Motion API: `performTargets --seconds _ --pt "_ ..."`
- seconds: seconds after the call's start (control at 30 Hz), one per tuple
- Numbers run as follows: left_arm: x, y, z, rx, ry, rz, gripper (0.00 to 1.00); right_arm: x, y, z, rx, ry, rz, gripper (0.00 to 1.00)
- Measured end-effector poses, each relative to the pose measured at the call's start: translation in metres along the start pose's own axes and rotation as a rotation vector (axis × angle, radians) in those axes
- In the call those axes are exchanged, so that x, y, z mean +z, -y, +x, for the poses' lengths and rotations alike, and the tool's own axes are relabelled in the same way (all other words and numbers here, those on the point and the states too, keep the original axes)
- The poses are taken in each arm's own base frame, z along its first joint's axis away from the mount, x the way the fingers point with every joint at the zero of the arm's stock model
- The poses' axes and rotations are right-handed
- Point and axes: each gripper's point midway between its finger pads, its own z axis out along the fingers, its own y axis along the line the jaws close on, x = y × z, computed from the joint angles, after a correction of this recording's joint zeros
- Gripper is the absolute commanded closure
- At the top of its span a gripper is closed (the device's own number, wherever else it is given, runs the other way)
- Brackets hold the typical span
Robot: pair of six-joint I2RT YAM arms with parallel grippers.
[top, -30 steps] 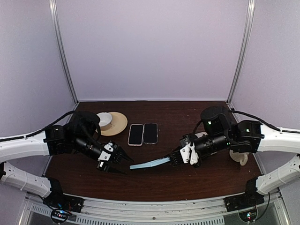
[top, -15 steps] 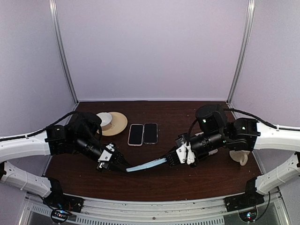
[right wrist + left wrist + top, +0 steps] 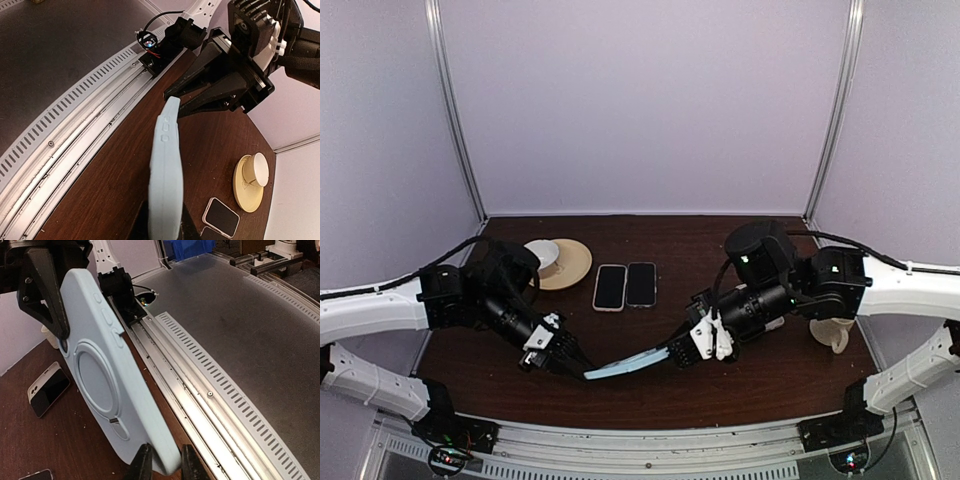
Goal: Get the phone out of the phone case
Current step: Remove the top left corner of the phone case.
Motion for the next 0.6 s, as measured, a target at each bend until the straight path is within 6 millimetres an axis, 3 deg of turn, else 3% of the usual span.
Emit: performTargets --seconds 0.33,0.6 --pt "0.003 0.022 0.003 -0.031 0.028 0.117 0.87 0.014 -0.015 -0.011 -0.047 0.018 -0.071 1.00" --pt "0.004 0.020 0.013 -0.020 -0.026 0.092 0.78 0.020 -0.016 -0.008 -0.052 -0.007 -0.086 1.00"
